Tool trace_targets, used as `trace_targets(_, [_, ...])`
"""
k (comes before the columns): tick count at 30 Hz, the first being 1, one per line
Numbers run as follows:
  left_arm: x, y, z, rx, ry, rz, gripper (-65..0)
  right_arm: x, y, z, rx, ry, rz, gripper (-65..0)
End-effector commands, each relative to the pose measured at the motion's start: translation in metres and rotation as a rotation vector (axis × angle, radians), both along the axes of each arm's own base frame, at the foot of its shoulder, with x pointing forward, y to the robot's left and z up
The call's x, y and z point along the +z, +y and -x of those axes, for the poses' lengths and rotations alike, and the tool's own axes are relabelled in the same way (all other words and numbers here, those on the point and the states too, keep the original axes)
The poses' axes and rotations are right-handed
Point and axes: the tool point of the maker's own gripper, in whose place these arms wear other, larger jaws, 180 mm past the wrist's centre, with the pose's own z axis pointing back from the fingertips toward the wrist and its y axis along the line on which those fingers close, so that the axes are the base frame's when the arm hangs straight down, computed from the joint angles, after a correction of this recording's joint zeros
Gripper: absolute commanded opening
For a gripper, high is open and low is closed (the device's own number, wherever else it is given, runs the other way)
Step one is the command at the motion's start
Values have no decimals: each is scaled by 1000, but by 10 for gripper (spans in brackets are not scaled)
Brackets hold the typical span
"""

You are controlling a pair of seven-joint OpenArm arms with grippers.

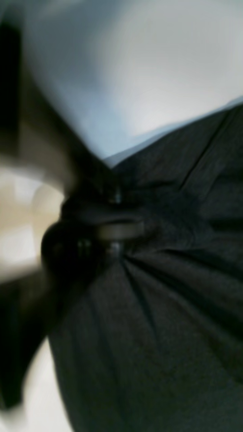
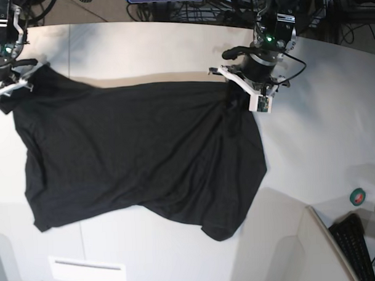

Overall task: Layout the t-shirt on the table in an organized manner, then fold the t-shirt properly
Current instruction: 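Release the shirt with the left gripper and move it over the shirt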

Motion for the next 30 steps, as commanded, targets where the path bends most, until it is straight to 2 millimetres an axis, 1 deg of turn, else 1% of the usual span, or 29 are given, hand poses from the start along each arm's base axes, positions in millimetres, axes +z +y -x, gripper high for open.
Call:
trace_targets(1, [7, 7, 0, 15, -28, -5, -281, 7, -4, -1, 9, -20, 30, -447])
trace_targets(3, [8, 26, 4, 72, -25, -17, -128, 7, -2, 2, 7, -17, 25, -446])
trace_targets(4, [8, 38, 6, 102, -24, -28, -79, 7, -2, 2, 6, -17, 24, -444])
trace_targets(5, [7, 47, 9, 141, -21, -30, -43, 6, -2, 5, 7, -11, 24, -444])
trace_targets(6, [8, 56, 12, 179, -20, -31, -33, 5, -2, 8, 7, -5, 25, -444])
trace_targets(7, [13, 67, 11, 213, -33, -38, -36, 8, -2, 8, 8, -12, 28, -444])
trace_targets(8, [14, 77, 17, 243, -31, -47, -36, 12, -2, 6, 9, -23, 32, -444])
trace_targets(10, [27, 95, 22, 302, -58, -65, -36, 20, -10, 13, -20, -36, 44, -446])
trace_targets(12, [42, 106, 22, 342, -95, -74, -38, 31, -17, 16, -60, -67, 54, -446])
trace_targets(14, [55, 108, 18, 346, -129, -80, -76, 40, -26, 18, -87, -90, 71, -446])
trace_targets(15, [60, 107, 14, 343, -146, -79, -110, 43, -29, 18, -95, -96, 75, -446])
trace_targets(16, [65, 104, 10, 335, -162, -75, -163, 45, -32, 19, -103, -100, 82, -446])
trace_targets(18, [72, 94, -5, 314, -192, -57, -288, 47, -38, 21, -120, -103, 89, -446])
trace_targets(19, [75, 89, -12, 303, -205, -47, -370, 43, -39, 24, -126, -87, 82, -444])
trace_targets(21, [82, 78, -26, 277, -235, -33, -520, 29, -36, 33, -143, -30, 48, -443])
trace_targets(23, [87, 62, -39, 240, -258, -7, -650, 13, -34, 44, -165, 33, 12, -441])
trace_targets(25, [91, 45, -50, 201, -274, 13, -650, 0, -24, 45, -145, 65, -12, -441])
trace_targets(26, [90, 32, -56, 173, -275, 30, -650, -4, -21, 45, -139, 73, -21, -441])
trace_targets(30, [90, -15, -75, 65, -284, 84, -650, -1, -20, 41, -132, 59, -16, -441])
